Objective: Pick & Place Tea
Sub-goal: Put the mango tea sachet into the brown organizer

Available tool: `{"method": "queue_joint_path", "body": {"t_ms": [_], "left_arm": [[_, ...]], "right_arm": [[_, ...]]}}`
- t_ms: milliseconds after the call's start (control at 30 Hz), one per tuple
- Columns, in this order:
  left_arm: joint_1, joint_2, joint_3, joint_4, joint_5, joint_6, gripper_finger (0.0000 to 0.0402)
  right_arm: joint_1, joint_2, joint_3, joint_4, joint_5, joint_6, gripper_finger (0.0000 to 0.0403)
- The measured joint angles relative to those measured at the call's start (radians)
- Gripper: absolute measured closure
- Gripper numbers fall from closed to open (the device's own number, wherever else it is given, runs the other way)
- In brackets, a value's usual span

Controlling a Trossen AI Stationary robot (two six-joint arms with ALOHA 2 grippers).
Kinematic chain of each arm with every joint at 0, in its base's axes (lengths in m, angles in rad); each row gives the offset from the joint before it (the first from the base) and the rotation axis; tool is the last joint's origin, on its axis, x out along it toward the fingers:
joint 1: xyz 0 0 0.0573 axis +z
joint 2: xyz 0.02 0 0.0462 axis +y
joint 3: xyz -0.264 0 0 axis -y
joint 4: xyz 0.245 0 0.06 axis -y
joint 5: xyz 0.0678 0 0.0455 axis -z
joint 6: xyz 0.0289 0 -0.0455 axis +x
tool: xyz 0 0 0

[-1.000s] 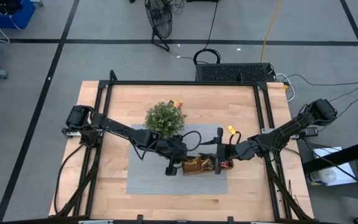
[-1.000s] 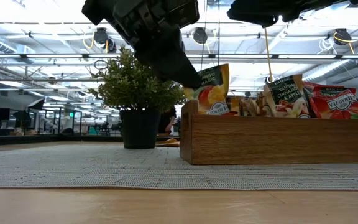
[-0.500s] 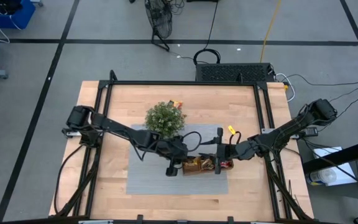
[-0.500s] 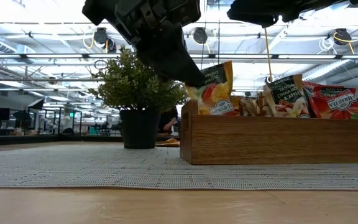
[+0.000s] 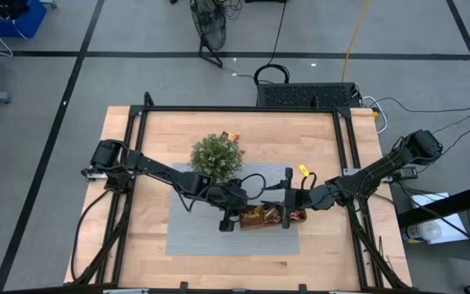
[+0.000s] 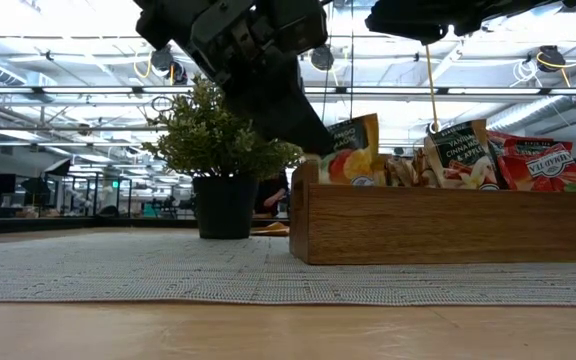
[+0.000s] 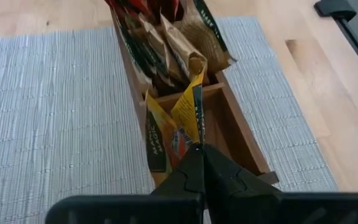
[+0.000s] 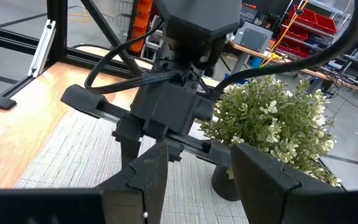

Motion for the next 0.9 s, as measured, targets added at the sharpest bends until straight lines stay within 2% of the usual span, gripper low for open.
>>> {"method": "queue_joint_path", "body": {"t_ms": [200, 400, 733, 900], "left_arm": [[0.001, 0.0, 0.0, -0.007, 0.0, -0.002, 0.0399], [0.001, 0.0, 0.0, -0.005, 0.001, -0.023, 0.0373], [0.001, -0.001, 0.0, 0.004, 0.009, -0.036, 0.0283], [0.001, -0.033, 0.0, 0.02, 0.009, 0.019, 0.0248]], "right_arm": [[0.0, 0.0, 0.0, 0.0, 0.0, 0.0, 0.0243], [0.0, 0.0, 0.0, 0.0, 0.0, -0.002, 0.0243], [0.0, 0.0, 0.0, -0.001, 0.0, -0.003, 0.0243], [0.0, 0.0, 0.0, -0.003, 0.0, -0.003, 0.0243]]}}
